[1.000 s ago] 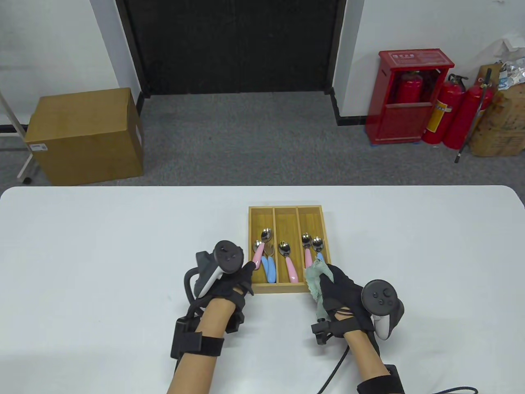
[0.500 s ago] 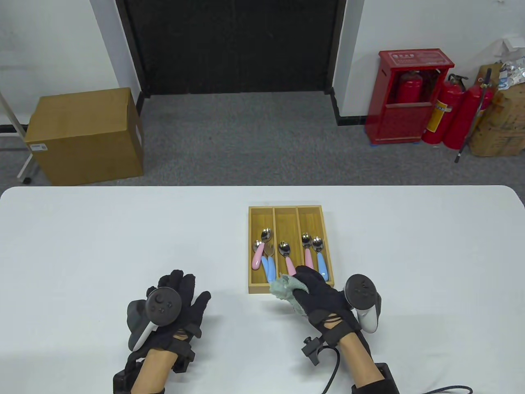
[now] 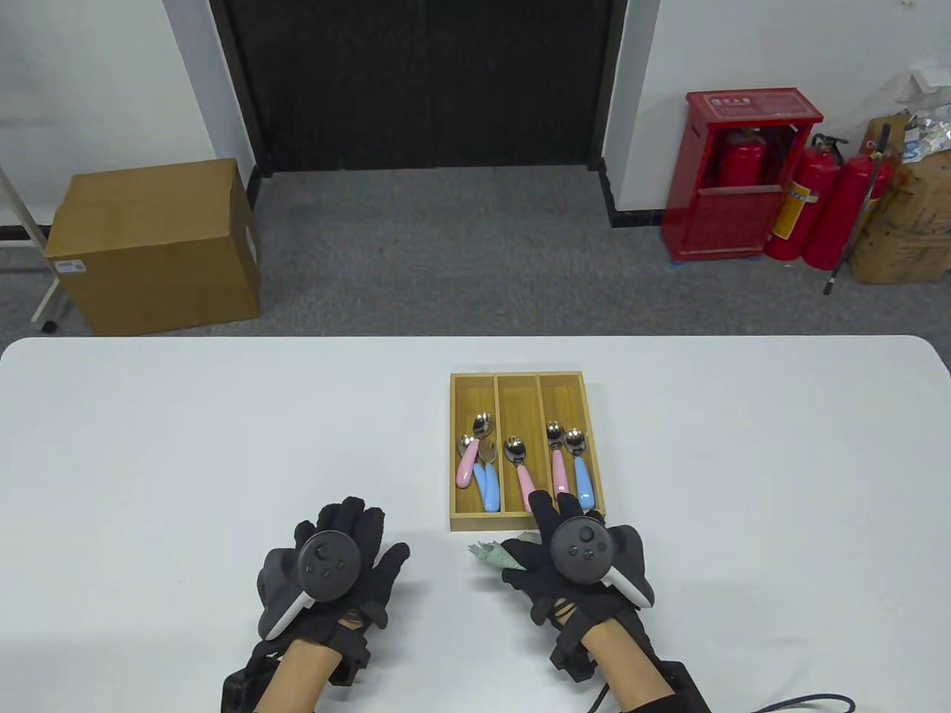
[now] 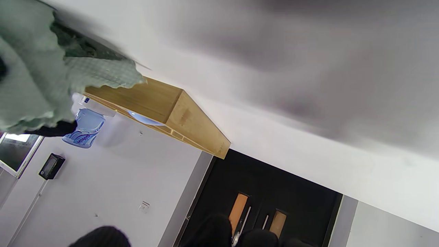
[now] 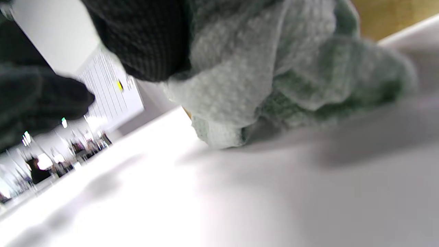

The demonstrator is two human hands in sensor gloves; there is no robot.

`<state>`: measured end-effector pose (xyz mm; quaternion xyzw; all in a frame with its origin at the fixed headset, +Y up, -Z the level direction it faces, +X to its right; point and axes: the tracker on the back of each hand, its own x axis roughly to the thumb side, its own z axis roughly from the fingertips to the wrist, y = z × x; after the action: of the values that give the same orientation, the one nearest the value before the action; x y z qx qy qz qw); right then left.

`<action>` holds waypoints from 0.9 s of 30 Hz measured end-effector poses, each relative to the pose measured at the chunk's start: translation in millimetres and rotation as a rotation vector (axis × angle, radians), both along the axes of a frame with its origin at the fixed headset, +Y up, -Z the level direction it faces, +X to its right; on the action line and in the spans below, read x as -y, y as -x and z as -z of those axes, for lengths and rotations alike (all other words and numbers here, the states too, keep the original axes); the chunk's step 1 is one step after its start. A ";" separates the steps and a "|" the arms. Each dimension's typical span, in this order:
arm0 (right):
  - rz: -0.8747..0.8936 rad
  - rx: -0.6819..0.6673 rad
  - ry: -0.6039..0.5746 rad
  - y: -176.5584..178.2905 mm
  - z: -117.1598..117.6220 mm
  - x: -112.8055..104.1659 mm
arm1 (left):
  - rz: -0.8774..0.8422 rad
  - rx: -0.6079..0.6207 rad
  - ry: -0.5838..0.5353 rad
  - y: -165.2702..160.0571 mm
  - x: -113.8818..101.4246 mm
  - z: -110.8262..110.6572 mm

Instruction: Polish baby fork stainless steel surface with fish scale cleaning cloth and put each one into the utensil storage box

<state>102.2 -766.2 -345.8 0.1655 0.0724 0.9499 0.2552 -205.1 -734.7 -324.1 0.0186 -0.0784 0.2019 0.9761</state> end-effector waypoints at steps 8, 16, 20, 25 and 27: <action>-0.236 -0.051 0.109 14.3 -2.4 15.7 | -0.003 0.010 0.024 1.2 7.0 3.2; -0.149 -0.061 0.113 5.9 -4.3 -2.6 | -0.002 0.056 0.060 -3.1 14.5 6.1; -0.068 -0.020 0.061 -9.4 -2.1 -25.6 | -0.002 0.070 0.074 -6.4 15.0 6.7; -0.018 0.105 -0.089 -41.2 0.5 -45.2 | 0.001 0.083 0.070 -8.8 16.0 6.2; -0.023 0.149 -0.122 -52.4 1.9 -45.1 | -0.003 0.087 0.073 -9.5 16.6 6.5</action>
<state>154.6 -721.1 -347.7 0.1087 -0.0029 0.9651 0.2382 -195.5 -751.3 -330.6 -0.0255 -0.1134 0.2065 0.9715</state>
